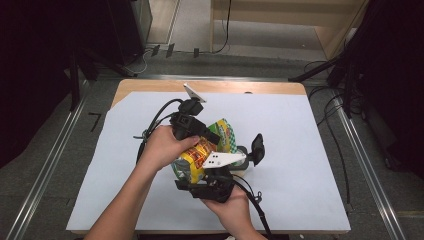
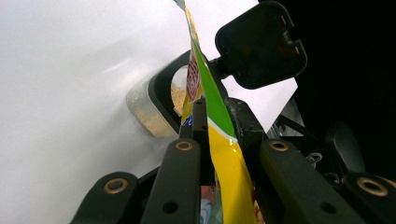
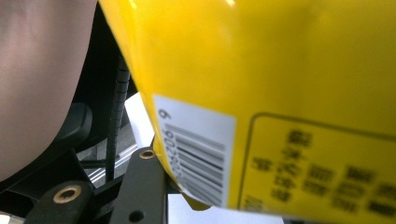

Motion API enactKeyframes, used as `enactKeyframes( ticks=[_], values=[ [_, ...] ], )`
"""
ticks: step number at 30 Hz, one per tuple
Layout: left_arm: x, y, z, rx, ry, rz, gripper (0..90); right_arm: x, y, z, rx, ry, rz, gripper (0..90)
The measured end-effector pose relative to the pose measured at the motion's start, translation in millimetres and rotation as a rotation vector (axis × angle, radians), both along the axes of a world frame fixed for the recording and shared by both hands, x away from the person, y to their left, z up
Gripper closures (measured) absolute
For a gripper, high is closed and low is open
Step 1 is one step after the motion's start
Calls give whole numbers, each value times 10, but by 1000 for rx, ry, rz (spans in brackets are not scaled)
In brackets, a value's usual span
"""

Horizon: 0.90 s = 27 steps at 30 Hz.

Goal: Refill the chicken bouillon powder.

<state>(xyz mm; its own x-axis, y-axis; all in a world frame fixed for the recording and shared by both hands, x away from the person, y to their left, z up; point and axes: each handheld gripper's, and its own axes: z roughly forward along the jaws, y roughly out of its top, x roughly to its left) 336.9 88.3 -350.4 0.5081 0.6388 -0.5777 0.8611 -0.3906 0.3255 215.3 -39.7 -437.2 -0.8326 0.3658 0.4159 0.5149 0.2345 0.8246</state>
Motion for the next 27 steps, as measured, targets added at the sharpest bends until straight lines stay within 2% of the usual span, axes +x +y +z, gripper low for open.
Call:
enactKeyframes(
  ticks=[10,27],
  values=[
    [4,-1,8,2,-10,2,828,16,-2,1,11,4,-3,654],
    [46,28,-38,-19,11,10,825,38,-14,15,3,18,8,654]
  ],
)
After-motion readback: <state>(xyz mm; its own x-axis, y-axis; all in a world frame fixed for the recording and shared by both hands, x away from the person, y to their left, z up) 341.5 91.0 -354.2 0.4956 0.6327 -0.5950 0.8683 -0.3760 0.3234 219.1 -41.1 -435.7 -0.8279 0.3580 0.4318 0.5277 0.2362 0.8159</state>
